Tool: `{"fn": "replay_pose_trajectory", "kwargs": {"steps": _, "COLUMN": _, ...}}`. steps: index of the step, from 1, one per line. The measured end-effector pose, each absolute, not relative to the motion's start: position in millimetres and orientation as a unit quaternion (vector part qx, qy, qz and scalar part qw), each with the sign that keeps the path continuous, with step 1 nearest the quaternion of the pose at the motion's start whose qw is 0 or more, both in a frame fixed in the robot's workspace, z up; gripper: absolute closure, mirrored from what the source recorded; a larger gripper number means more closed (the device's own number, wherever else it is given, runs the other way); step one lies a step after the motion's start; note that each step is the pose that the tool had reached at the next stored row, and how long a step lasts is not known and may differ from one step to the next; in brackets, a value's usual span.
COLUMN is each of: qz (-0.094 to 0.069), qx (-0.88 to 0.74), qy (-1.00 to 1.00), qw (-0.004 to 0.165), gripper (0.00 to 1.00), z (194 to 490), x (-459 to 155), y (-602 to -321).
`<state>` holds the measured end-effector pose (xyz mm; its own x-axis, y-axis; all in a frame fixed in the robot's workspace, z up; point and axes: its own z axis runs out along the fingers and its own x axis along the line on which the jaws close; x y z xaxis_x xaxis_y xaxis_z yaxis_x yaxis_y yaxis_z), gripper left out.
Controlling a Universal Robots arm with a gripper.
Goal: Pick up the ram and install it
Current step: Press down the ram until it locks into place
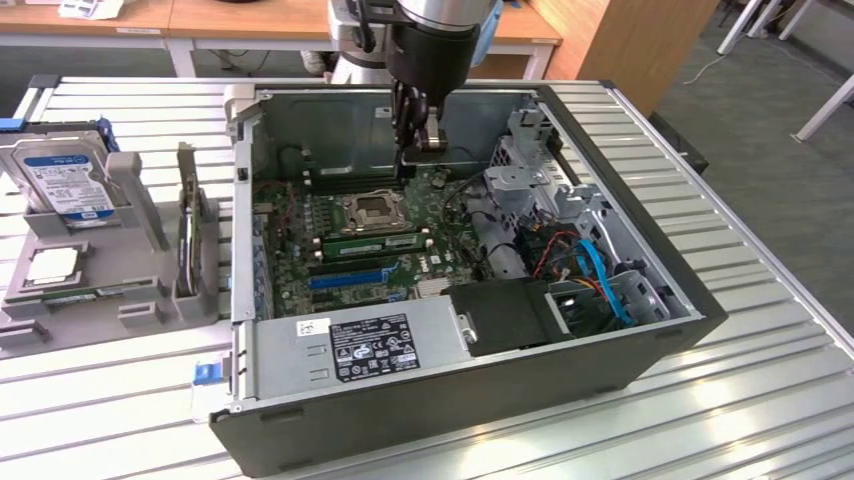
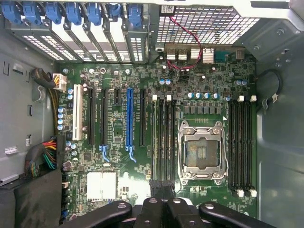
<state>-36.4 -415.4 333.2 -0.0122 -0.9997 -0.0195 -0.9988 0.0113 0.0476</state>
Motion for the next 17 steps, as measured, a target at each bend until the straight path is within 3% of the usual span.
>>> {"fn": "replay_pose_trajectory", "kwargs": {"steps": 17, "qz": -0.024, "qx": 0.703, "qy": -0.711, "qw": 0.01, "gripper": 0.9, "z": 333, "x": -14, "y": -415}}
